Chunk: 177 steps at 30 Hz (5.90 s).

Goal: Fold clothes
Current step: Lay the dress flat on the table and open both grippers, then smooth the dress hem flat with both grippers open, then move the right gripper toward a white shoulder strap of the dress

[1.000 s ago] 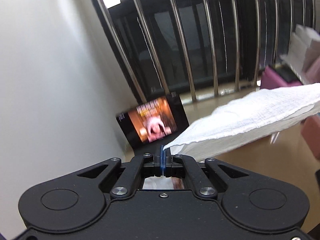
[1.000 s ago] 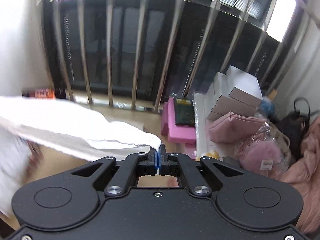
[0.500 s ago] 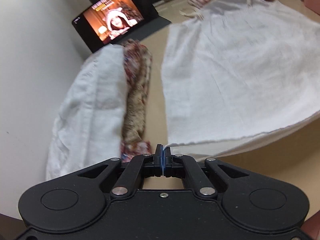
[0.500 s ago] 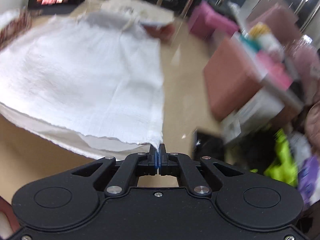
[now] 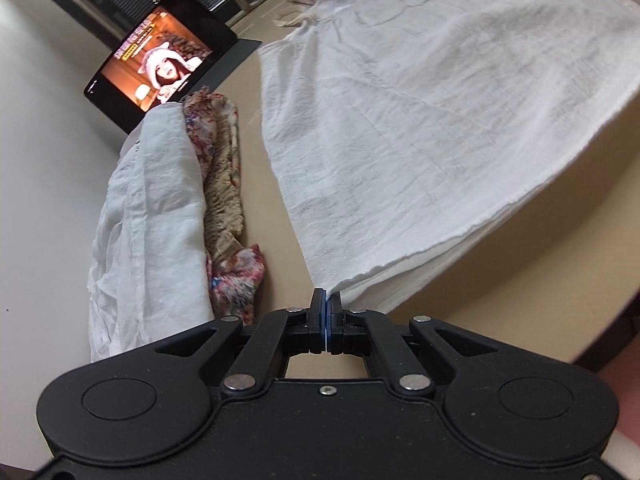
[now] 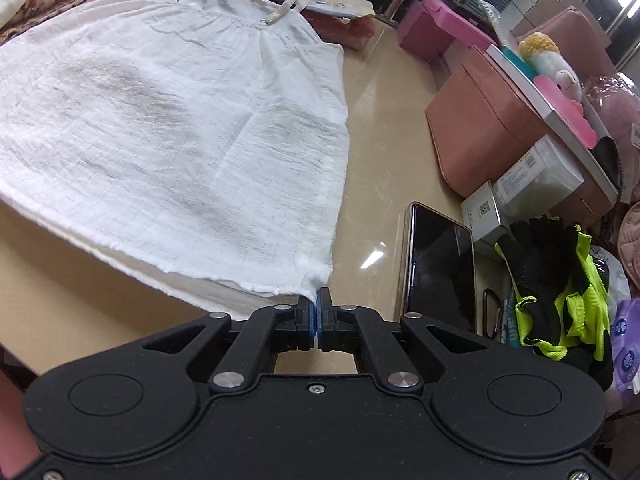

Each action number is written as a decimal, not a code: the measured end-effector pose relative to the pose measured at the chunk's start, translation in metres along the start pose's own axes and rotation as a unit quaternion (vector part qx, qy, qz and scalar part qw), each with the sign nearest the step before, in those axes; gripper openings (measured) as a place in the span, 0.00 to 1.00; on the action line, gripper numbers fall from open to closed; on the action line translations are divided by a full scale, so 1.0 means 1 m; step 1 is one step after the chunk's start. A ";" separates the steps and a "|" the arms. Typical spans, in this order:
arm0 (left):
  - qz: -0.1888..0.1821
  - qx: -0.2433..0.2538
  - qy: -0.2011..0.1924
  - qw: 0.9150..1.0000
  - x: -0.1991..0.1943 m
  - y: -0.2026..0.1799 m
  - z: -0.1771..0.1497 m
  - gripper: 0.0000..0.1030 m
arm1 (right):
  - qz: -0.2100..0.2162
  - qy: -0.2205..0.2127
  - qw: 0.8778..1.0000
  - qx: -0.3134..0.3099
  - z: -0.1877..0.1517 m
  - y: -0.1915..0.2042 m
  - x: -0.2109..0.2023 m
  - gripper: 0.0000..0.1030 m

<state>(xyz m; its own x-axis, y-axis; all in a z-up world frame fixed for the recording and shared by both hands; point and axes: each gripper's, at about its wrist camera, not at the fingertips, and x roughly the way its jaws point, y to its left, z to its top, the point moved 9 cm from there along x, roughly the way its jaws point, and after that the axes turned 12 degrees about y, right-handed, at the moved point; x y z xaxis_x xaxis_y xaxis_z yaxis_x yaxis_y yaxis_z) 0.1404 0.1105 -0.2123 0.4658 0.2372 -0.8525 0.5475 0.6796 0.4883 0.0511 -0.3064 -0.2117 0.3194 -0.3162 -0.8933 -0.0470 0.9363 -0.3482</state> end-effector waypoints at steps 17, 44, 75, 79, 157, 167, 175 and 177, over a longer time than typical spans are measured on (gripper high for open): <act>0.052 0.127 -0.017 0.990 -0.006 -0.033 -0.023 0.01 | 0.002 0.029 0.999 0.028 -0.037 -0.002 0.000 0.06; 0.066 0.138 0.022 0.988 -0.034 -0.001 -0.053 0.85 | 0.041 0.064 0.997 0.023 -0.047 0.005 -0.054 0.75; -0.113 -0.149 0.065 0.980 0.018 0.010 0.027 0.55 | 0.156 0.103 0.967 0.172 0.015 0.013 0.021 0.28; -0.119 -0.191 0.095 0.970 0.026 0.022 0.021 0.75 | 0.159 0.113 0.967 0.165 0.019 0.013 0.020 0.31; -0.245 -0.283 0.062 0.925 -0.009 0.034 0.080 0.98 | 0.202 -0.013 0.979 0.004 0.358 0.165 0.009 0.94; -0.292 -0.293 0.034 0.910 -0.034 0.044 0.088 0.98 | 0.153 0.037 0.988 0.007 0.429 0.179 0.051 0.79; -0.307 -0.299 0.061 0.901 -0.029 0.046 0.068 0.98 | 0.203 0.064 0.976 0.048 0.456 0.190 0.071 0.58; -0.307 -0.300 0.064 0.901 -0.027 0.049 0.065 0.98 | 0.200 0.063 0.977 0.047 0.461 0.192 0.074 0.54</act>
<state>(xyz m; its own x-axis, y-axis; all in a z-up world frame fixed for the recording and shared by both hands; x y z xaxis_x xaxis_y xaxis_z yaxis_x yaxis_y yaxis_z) 0.1999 0.0919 -0.1536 0.0982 -0.2603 -0.9605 0.1815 0.9537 -0.2399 0.5020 -0.0792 -0.2136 0.1742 0.0675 -0.9824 -0.0562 0.9967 0.0585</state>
